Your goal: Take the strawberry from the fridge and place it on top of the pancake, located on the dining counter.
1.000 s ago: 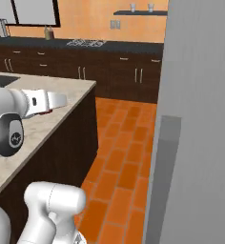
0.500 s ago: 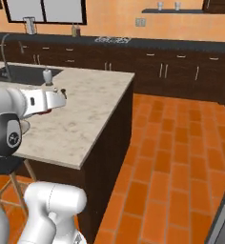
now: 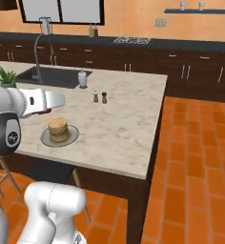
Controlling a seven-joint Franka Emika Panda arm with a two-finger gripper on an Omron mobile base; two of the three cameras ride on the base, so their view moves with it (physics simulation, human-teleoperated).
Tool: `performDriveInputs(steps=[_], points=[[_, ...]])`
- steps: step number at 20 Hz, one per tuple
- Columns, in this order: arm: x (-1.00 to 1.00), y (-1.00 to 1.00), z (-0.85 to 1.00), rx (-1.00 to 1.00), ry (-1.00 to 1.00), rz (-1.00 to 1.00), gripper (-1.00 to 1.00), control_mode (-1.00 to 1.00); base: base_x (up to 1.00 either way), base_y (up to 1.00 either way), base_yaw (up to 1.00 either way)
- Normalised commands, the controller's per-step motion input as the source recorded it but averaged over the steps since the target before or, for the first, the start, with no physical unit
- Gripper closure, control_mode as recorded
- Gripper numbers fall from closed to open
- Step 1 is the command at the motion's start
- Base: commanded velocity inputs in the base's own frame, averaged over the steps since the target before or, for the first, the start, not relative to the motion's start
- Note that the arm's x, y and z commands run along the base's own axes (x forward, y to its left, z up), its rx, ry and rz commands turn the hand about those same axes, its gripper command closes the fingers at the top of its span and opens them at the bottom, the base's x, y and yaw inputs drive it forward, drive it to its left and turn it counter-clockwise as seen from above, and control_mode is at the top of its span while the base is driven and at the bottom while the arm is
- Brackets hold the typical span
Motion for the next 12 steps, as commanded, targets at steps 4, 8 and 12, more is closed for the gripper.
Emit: performDriveInputs(steps=[4,8,12], points=[[0.00,0.00,0.00,0.00,0.00,0.00,1.00,1.00,0.53,1.00,-0.03],[0.00,0.00,0.00,0.00,0.00,0.00,1.00,1.00,0.71,0.60,-0.03],[0.00,0.00,0.00,0.00,0.00,0.00,1.00,1.00,0.83,0.08,0.00]])
